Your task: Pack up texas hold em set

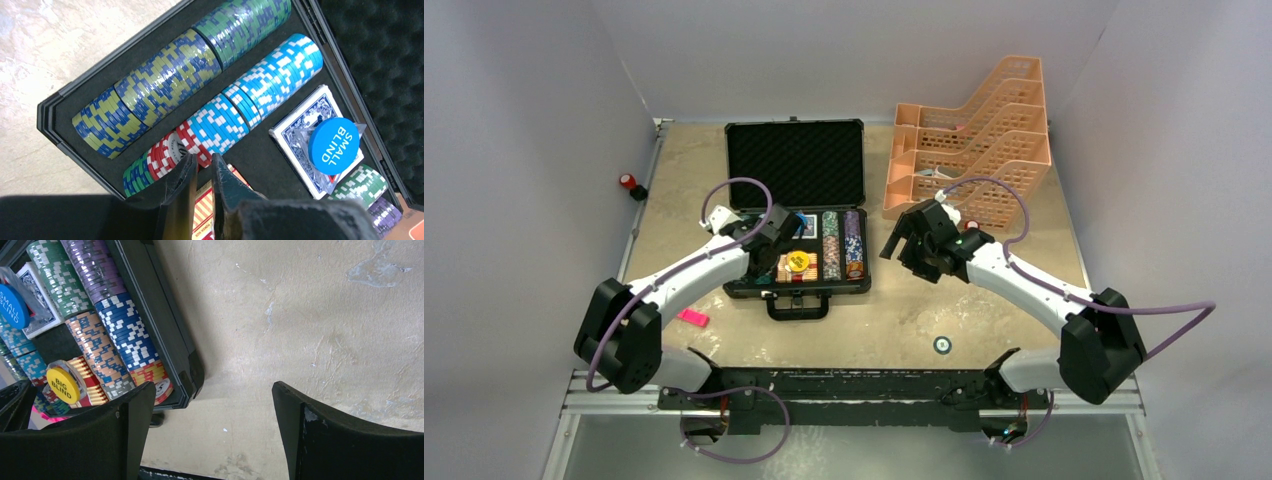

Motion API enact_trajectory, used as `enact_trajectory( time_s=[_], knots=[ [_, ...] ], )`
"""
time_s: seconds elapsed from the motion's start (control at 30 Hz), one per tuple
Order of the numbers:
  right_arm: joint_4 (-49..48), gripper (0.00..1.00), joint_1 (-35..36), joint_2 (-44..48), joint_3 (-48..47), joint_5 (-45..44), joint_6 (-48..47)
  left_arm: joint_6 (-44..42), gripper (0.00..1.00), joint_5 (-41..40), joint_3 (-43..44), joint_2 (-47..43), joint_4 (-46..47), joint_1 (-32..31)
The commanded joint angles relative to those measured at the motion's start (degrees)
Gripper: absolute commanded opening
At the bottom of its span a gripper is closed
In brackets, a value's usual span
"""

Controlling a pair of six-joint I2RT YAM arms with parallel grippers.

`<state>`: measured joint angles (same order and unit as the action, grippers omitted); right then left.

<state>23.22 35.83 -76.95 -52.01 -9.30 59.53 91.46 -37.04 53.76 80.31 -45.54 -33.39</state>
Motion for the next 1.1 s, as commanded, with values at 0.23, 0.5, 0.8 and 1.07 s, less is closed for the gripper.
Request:
enact_trajectory(
  time_s=[0.23, 0.5, 0.8, 1.07],
  knots=[
    [0.5, 0.88, -0.2, 0.2, -0.4, -0.6, 0.5, -9.1, 0.17, -3.7, 2.4, -1.4, 2.1, 0.6],
    [6.1, 0.89, -0.2, 2.1, 0.9, -4.1, 0.3, -20.3, 0.21, -2.0, 2.0, -11.3, 9.3, 0.6],
    [25.0, 0.99, -0.2, 3.6, 5.6, -11.1, 11.6, -43.3, 0.40, 11.1, -5.3, -27.6, 31.9, 0.6],
    [32.1, 1.00, -0.2, 4.0, 6.8, -9.9, 23.7, -46.3, 0.52, 12.0, -5.8, -29.9, 32.1, 0.6]
  ],
)
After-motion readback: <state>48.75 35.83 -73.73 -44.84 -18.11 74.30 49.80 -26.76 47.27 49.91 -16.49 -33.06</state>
